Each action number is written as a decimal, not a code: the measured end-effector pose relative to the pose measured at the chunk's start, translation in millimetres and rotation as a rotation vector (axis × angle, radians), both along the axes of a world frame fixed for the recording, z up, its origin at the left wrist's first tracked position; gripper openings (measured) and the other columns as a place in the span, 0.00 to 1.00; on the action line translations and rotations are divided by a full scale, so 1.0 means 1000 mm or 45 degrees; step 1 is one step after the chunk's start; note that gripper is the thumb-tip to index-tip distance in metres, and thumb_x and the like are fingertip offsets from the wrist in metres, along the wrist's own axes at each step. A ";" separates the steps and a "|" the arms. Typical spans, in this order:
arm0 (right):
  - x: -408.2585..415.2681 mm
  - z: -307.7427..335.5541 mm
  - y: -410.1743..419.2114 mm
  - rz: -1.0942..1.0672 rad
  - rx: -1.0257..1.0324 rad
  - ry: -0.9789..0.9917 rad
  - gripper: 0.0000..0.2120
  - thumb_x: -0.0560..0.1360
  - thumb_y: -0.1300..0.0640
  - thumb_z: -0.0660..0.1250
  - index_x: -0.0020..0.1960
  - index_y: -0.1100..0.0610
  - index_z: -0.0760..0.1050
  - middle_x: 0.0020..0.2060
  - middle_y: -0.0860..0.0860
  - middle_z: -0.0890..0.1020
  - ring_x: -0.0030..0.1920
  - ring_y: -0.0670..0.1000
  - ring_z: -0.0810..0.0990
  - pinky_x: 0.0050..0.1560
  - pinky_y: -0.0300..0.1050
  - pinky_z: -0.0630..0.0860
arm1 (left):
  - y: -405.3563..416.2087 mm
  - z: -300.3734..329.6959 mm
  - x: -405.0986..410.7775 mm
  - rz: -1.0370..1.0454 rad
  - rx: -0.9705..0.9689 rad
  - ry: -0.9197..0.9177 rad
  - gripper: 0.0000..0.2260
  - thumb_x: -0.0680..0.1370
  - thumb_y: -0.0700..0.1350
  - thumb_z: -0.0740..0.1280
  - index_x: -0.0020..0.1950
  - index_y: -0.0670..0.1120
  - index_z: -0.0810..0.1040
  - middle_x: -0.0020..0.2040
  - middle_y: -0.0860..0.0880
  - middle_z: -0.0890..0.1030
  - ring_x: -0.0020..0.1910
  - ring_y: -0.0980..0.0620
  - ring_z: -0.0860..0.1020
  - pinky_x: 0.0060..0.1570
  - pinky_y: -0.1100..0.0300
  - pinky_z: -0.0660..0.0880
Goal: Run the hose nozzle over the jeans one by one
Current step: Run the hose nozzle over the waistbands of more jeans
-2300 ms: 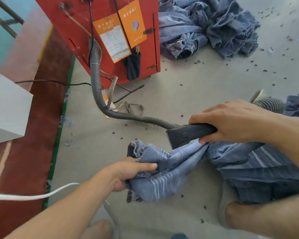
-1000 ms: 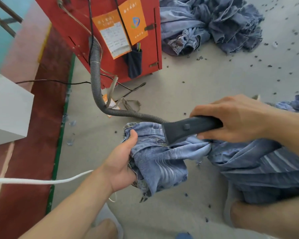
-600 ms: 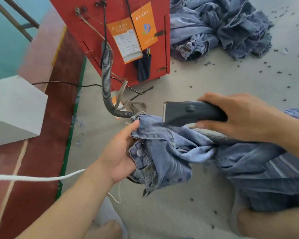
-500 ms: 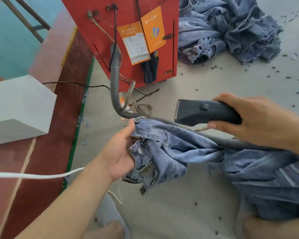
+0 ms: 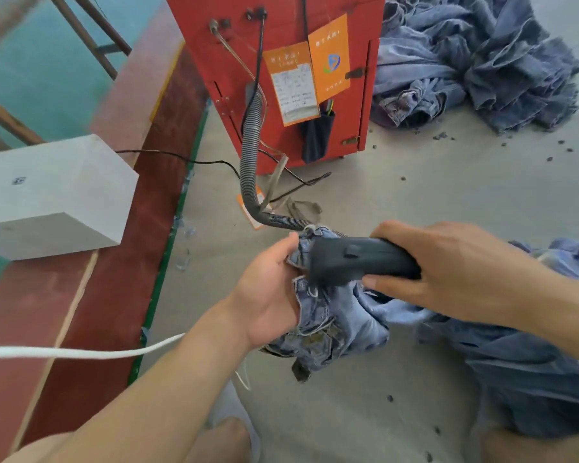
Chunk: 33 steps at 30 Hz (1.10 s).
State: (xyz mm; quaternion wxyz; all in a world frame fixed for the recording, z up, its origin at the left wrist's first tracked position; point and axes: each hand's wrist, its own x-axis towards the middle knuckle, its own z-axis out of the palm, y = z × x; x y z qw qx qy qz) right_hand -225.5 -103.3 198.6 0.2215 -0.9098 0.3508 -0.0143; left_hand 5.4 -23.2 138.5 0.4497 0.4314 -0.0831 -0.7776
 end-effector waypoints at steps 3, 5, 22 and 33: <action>0.013 0.000 -0.003 -0.162 -0.026 -0.187 0.18 0.74 0.30 0.60 0.55 0.42 0.69 0.32 0.42 0.77 0.30 0.41 0.76 0.31 0.44 0.75 | -0.001 0.002 -0.005 -0.002 0.004 -0.046 0.29 0.80 0.56 0.60 0.73 0.37 0.74 0.70 0.33 0.75 0.69 0.35 0.74 0.74 0.40 0.68; 0.007 0.003 -0.011 -0.325 -0.011 -0.254 0.18 0.73 0.30 0.62 0.52 0.42 0.69 0.31 0.43 0.77 0.29 0.42 0.75 0.30 0.43 0.71 | 0.000 0.002 -0.005 0.030 0.010 -0.018 0.26 0.77 0.54 0.60 0.68 0.38 0.78 0.62 0.36 0.79 0.62 0.37 0.77 0.66 0.43 0.72; -0.017 0.007 -0.013 -0.269 0.346 -0.115 0.17 0.70 0.28 0.64 0.50 0.39 0.73 0.35 0.39 0.82 0.29 0.43 0.79 0.27 0.36 0.70 | -0.004 -0.003 -0.015 0.084 0.069 -0.049 0.18 0.85 0.44 0.59 0.74 0.40 0.75 0.73 0.37 0.75 0.73 0.38 0.72 0.76 0.42 0.66; -0.029 0.022 -0.022 -0.526 0.203 -0.326 0.23 0.69 0.24 0.62 0.50 0.41 0.71 0.27 0.46 0.82 0.20 0.48 0.78 0.21 0.46 0.74 | -0.009 -0.016 -0.034 0.219 -0.045 -0.238 0.10 0.80 0.36 0.70 0.60 0.41 0.83 0.58 0.38 0.84 0.54 0.41 0.84 0.59 0.45 0.81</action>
